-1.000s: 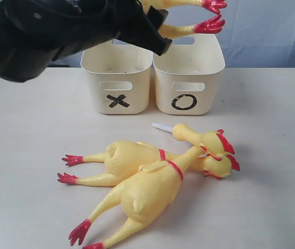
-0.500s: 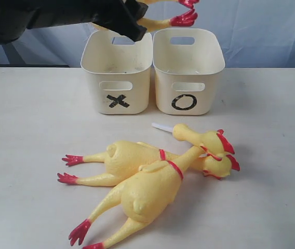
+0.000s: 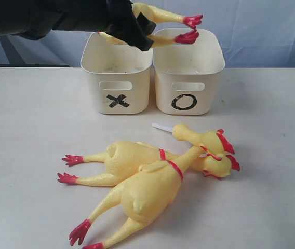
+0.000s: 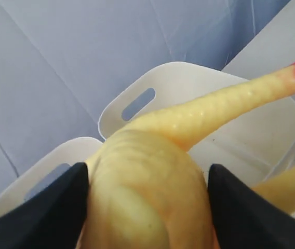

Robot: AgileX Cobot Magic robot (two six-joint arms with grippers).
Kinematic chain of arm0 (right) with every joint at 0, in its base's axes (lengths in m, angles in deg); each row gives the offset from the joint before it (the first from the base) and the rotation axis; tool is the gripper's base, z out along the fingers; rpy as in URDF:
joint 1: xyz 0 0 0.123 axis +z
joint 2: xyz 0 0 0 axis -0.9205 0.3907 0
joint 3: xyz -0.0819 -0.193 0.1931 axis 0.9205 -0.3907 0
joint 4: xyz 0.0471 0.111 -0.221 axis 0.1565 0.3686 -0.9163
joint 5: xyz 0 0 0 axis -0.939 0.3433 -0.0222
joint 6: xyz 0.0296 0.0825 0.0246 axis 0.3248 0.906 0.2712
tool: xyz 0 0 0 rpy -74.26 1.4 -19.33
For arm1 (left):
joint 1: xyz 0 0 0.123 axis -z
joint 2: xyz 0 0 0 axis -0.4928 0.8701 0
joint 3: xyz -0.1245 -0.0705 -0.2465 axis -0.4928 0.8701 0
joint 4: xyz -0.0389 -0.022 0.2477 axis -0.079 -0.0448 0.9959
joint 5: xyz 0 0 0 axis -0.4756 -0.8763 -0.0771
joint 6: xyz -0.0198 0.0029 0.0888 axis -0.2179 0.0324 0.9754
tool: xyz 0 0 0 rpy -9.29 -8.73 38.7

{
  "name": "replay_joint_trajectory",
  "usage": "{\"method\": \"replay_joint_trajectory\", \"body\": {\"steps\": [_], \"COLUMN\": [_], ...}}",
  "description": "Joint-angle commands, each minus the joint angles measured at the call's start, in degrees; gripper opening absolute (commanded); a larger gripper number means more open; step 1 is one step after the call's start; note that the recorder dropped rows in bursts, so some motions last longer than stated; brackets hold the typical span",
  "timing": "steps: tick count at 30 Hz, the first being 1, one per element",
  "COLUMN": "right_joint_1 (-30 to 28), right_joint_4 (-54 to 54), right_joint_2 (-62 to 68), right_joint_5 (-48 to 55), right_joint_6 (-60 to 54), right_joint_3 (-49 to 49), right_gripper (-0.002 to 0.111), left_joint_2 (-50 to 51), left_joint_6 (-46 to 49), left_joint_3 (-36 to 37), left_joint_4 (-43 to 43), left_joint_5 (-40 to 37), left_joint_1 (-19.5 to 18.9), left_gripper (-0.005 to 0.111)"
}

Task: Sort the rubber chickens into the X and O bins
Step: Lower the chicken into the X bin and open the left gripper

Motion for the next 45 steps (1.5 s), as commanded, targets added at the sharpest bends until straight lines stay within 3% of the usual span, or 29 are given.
{"method": "replay_joint_trajectory", "body": {"steps": [1, 11, 22, 30, 38, 45], "right_joint_1": [-0.32, -0.32, -0.32, -0.32, -0.32, -0.32], "right_joint_4": [0.06, 0.06, 0.06, 0.06, 0.06, 0.06], "right_joint_2": [-0.33, -0.33, -0.33, -0.33, -0.33, -0.33], "right_joint_5": [-0.48, -0.48, -0.48, -0.48, -0.48, -0.48], "right_joint_6": [0.08, 0.08, 0.08, 0.08, 0.08, 0.08], "right_joint_3": [-0.10, -0.10, -0.10, -0.10, -0.10, -0.10], "right_gripper": [0.001, 0.001, 0.001, 0.001, 0.001, 0.001], "left_joint_2": [1.87, 7.45, 12.32, 13.75, 13.80, 13.80], "left_joint_6": [1.23, 22.37, 22.42, 13.89, 3.58, 2.34], "left_joint_3": [-3.62, -5.81, -5.81, -5.70, -5.70, -5.70], "left_joint_4": [-10.51, -48.57, -48.69, -48.69, -48.69, -48.69], "left_joint_5": [-5.66, -27.73, -26.08, -15.22, -10.55, -10.55], "left_joint_1": [-3.87, -12.68, -14.31, -14.45, -14.45, -14.45], "left_gripper": [0.000, 0.000, 0.000, 0.000, 0.000, 0.003]}}
